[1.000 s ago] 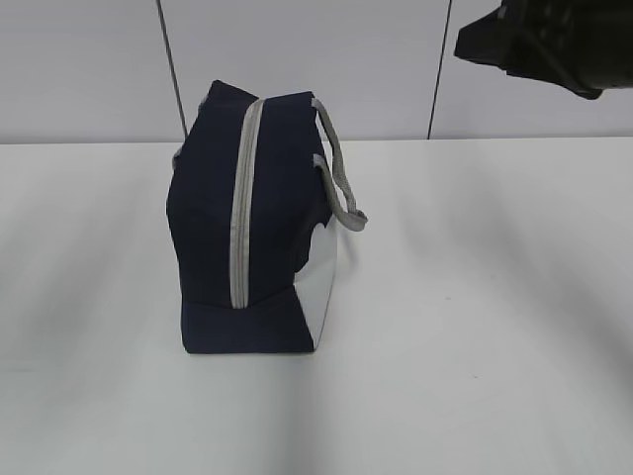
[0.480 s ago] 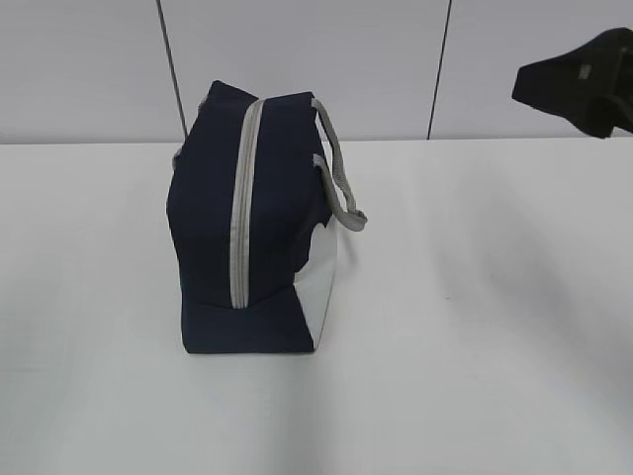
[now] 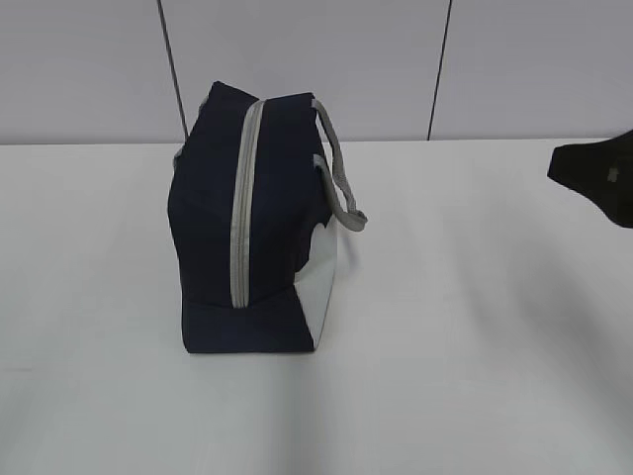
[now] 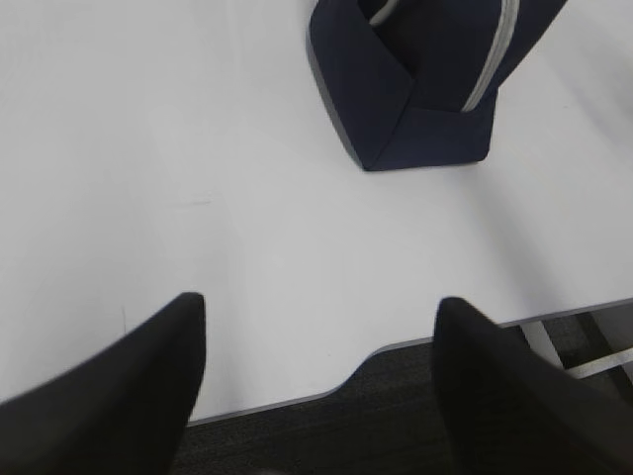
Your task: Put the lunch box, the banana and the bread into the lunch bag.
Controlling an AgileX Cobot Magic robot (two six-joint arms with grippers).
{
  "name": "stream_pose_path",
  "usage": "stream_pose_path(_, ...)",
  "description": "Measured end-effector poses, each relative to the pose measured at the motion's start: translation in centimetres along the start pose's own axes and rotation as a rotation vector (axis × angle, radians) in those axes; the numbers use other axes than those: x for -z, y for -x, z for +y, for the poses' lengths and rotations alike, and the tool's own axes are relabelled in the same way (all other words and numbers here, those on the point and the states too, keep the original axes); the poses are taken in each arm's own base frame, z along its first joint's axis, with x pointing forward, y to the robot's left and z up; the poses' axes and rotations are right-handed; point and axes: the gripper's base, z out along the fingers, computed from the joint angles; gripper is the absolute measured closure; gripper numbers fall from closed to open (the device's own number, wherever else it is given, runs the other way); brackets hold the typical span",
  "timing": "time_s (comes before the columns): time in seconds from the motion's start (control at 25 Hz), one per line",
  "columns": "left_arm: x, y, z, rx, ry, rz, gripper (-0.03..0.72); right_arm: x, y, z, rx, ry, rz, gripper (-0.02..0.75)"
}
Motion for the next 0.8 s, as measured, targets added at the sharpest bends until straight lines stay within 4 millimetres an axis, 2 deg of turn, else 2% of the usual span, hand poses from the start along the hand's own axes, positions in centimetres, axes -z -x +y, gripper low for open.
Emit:
stream_pose_path(0.24, -1.3, -0.8, 0.6, 0.004, 0.052, 0.05, 0.212, 1.6, -1.0, 0.0, 0.018, -0.006, -0.03, 0.246)
stream_pose_path(0.4, -1.3, -0.8, 0.6, 0.005, 0.052, 0.051, 0.212, 2.5, -1.3, -0.2, 0.019, -0.034, -0.066, 0.246)
stream_pose_path(0.8, -1.3, -0.8, 0.6, 0.005, 0.052, 0.051, 0.213, 2.9, -1.6, -0.8, 0.014, -0.095, -0.09, 0.246)
